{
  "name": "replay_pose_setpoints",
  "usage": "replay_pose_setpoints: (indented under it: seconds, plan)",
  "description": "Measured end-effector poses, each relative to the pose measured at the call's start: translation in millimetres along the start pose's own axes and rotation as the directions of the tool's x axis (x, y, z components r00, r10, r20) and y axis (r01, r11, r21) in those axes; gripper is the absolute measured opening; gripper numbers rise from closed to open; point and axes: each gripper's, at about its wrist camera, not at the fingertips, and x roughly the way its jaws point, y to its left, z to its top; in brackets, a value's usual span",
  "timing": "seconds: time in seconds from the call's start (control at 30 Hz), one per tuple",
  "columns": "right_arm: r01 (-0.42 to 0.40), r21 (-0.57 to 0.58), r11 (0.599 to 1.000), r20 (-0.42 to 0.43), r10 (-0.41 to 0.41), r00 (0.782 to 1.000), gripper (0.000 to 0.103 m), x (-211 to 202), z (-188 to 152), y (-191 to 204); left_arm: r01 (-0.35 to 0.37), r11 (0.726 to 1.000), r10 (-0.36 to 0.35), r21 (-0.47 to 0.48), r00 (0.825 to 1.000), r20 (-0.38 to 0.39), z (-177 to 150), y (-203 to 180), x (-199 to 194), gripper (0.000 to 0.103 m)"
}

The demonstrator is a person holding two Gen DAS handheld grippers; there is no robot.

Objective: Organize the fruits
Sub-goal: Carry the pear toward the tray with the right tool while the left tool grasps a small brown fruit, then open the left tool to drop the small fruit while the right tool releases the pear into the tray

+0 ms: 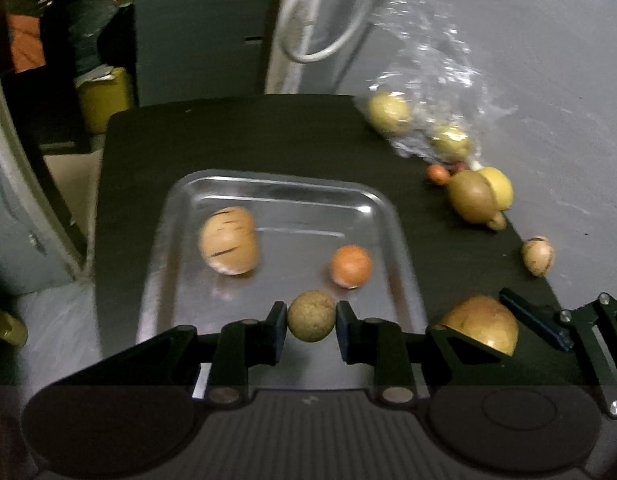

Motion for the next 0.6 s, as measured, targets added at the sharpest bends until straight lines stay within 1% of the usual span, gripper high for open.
replay_pose_setpoints:
  seconds: [0.23,0.47,0.6]
  plan:
    - [-0.04,-0.035,0.999,0.002,0.04,0.999,0.057,4,17,27,-0.025,0.999,0.025,-0.035,1.0,-0.011,-9,30,0,0.029]
    - [-0.056,-0.054,0.997,-0.012,0.055,0.998,0.056,16,28,45,-0.021,0.999,0.02,-0.047,0.999,-0.026,-13,47,3,0.029]
    - [-0.059,-0.051,0.997,-0.027,0.058,0.998,0.056,20,31,51,-0.015,0.999,0.014,-0.038,0.999,-0.031,-13,52,5,0.029]
